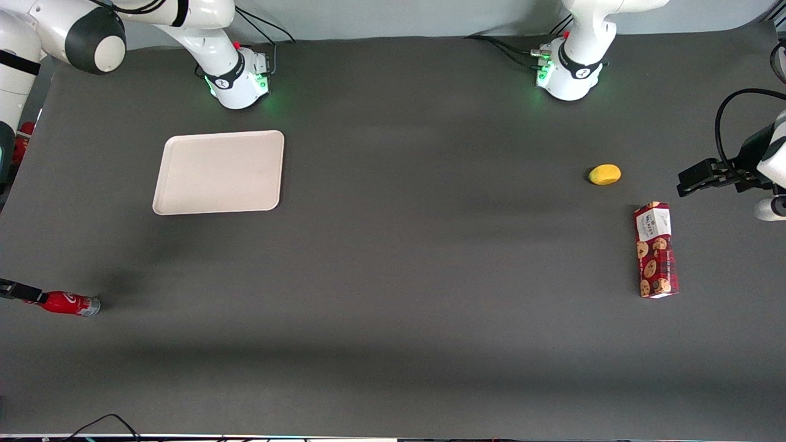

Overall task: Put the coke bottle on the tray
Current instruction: 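Lower the right gripper over the bottle's neck and align with it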

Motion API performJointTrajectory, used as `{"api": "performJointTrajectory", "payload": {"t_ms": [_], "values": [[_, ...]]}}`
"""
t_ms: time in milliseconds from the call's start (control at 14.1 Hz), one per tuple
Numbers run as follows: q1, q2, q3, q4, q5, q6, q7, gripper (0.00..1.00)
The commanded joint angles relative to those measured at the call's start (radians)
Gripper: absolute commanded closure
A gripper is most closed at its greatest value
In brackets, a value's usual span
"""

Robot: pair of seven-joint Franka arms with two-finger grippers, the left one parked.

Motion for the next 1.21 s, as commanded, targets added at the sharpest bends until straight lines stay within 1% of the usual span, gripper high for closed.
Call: {"api": "performJointTrajectory", "payload": {"t_ms": [0,426,709,922,1135], "values": [[-0.006,0.052,-0.011,0.069,0.03,-0.005,-0.027,0.0],[-0.007,0.072,-0.009,0.066,0.032,0.006,-0.029,0.0],[-0.006,0.072,-0.009,0.064,0.021,0.004,-0.027,0.0],[-0.004,0.072,-0.009,0.064,0.02,-0.015,-0.029,0.0],[0.002,0.072,-0.009,0.06,-0.012,-0.032,-0.039,0.0]]}}
